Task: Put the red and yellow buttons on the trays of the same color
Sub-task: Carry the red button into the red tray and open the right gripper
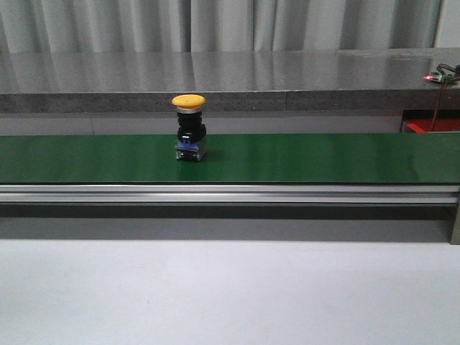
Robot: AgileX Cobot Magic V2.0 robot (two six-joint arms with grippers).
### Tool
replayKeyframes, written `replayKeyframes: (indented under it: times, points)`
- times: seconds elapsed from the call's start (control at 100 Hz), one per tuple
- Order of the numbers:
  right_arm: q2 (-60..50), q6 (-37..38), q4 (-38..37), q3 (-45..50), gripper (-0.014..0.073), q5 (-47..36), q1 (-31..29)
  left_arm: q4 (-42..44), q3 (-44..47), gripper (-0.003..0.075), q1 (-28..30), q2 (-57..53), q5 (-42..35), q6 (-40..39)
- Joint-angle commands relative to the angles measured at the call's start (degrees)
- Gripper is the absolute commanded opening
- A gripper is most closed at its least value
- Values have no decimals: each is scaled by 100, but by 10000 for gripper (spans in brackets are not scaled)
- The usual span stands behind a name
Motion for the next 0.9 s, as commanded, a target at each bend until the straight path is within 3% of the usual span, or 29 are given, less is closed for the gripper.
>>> replayKeyframes:
  times: [0.0, 0.3, 0.56, 0.89]
  points:
    - [-111, -130, 243, -170, 302, -491, -325, -161, -139, -20, -24, -146, -282, -29]
    - [773, -272, 485, -170, 302, -1121, -970, -161, -139, -20, -24, -146, -282, -29]
    - [1444, -309, 668, -207, 302, -1765, -1023, -172, -139, -20, -24, -146, -282, -29]
    - [2289, -314, 809, -1225, 330, -1028, -1023, -172, -139, -20, -24, -146, -272, -29]
